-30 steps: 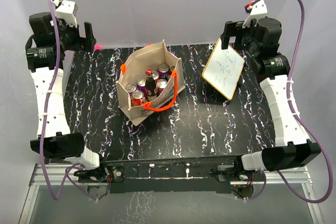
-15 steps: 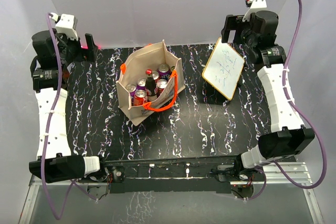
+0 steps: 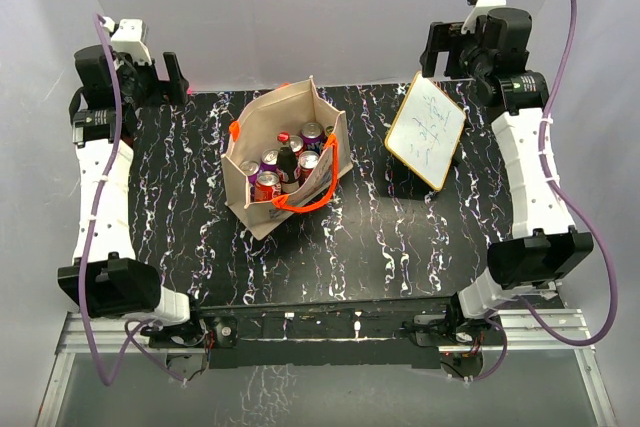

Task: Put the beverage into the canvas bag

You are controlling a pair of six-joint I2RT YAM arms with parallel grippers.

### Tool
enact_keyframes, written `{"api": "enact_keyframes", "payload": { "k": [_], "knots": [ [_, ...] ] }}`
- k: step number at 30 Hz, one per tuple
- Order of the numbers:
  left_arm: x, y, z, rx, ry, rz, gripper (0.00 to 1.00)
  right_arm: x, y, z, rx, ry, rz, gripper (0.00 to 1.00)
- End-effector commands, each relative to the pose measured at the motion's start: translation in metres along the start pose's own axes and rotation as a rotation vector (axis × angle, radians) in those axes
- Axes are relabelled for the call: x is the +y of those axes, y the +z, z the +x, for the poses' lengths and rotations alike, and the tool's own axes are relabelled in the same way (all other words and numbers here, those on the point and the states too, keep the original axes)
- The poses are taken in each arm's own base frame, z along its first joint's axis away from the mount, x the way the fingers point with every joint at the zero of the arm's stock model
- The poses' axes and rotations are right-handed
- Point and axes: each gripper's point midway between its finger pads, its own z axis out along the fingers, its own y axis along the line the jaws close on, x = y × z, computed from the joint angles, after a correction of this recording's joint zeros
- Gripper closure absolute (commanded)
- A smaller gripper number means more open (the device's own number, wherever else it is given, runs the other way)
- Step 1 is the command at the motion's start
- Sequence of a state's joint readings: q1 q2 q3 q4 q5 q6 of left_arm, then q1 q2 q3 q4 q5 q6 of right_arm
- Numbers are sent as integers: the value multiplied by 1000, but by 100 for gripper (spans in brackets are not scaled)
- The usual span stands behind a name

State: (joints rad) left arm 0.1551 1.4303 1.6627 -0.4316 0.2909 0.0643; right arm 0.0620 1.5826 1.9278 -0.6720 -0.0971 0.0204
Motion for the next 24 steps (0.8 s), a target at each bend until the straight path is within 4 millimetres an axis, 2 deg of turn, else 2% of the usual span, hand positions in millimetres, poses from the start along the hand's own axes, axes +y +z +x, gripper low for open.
{"api": "enact_keyframes", "payload": {
  "k": [1, 2, 3, 6, 8, 11, 16, 24],
  "knots": [
    [3, -22, -27, -87, -27, -58, 3, 4, -24, -12, -17, -17, -26, 2],
    [5, -21, -23, -81, -38, -69, 3, 3, -27, -8, -10, -24, -21, 2],
    [5, -30, -27, -104, -47, -86, 3, 1, -29, -1, 4, -27, -12, 2],
    [3, -37, -15, -83, -84, -94, 3, -3, -37, 16, 50, -16, 17, 2],
    [-2, -43, -11, -64, -86, -78, 3, -2, -45, 20, 68, -6, 18, 2],
    [-4, -50, -9, -64, -85, -78, 3, 2, -60, 19, 51, -54, -10, 2],
    [-8, -57, -3, -34, -93, -69, 3, -5, -75, 17, 25, -58, 22, 2],
    [-7, -67, 10, -5, -42, -82, 3, 12, -109, 8, -40, -69, -54, 2]
  ]
}}
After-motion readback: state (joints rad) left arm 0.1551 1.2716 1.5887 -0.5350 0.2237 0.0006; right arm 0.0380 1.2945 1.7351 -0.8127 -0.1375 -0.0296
